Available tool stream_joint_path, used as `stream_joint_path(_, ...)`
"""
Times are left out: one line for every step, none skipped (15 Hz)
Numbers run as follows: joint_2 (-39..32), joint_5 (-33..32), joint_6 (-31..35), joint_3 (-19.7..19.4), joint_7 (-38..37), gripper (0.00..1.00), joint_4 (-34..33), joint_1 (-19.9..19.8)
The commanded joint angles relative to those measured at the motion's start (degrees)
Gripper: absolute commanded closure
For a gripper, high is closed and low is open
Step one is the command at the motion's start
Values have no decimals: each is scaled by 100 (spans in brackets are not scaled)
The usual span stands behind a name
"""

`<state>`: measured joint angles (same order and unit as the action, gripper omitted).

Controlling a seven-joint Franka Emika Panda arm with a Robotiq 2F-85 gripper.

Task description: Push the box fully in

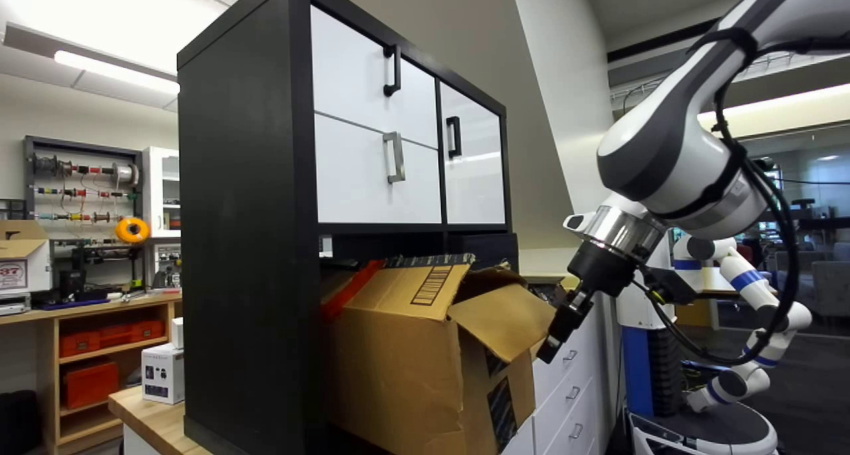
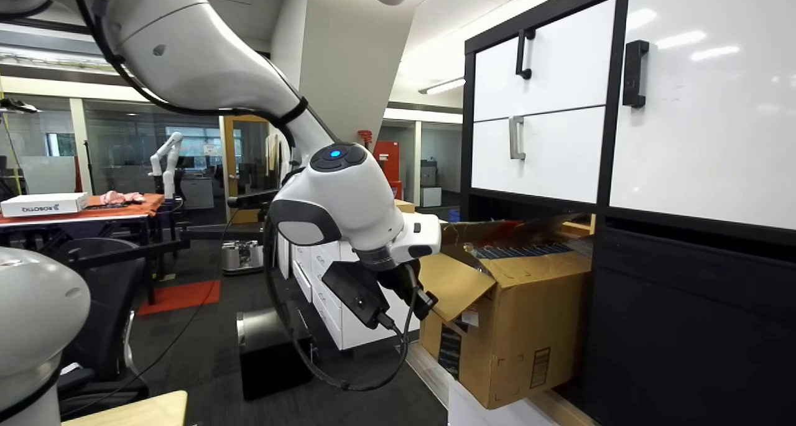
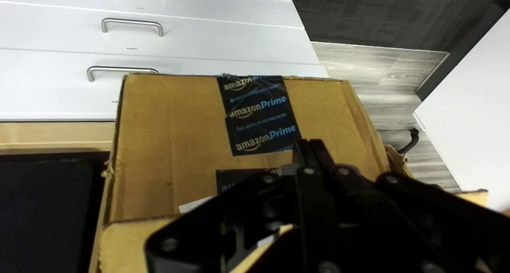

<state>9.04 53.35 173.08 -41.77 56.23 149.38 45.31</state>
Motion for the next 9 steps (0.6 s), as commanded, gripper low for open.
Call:
stream_joint_path(-428, 1060, -201, -561, 1012, 96, -794, 518)
stream_joint_path(-576, 1369, -298, -658, 1284, 96, -950, 579)
stream_joint_path(-726, 1681, -401, -721, 1561, 96, -1092, 606)
stream_joint_path(-911, 2012, -545, -763, 1839, 96, -1261, 607)
stream_joint_path(-1113, 2361, -706, -770, 2126, 96, -1421, 563)
stream_joint_path(-1372, 2731, -911, -760, 2409, 96, -1616, 491)
stream_joint_path(-1626, 3097, -1121, -738, 2678, 96, -1784, 404)
stream_joint_path(-1938, 3467, -1352, -707, 2922, 96, -1977, 308)
stream_joint_path(-2218, 3772, -1561, -662, 3106, 96, -2132, 202)
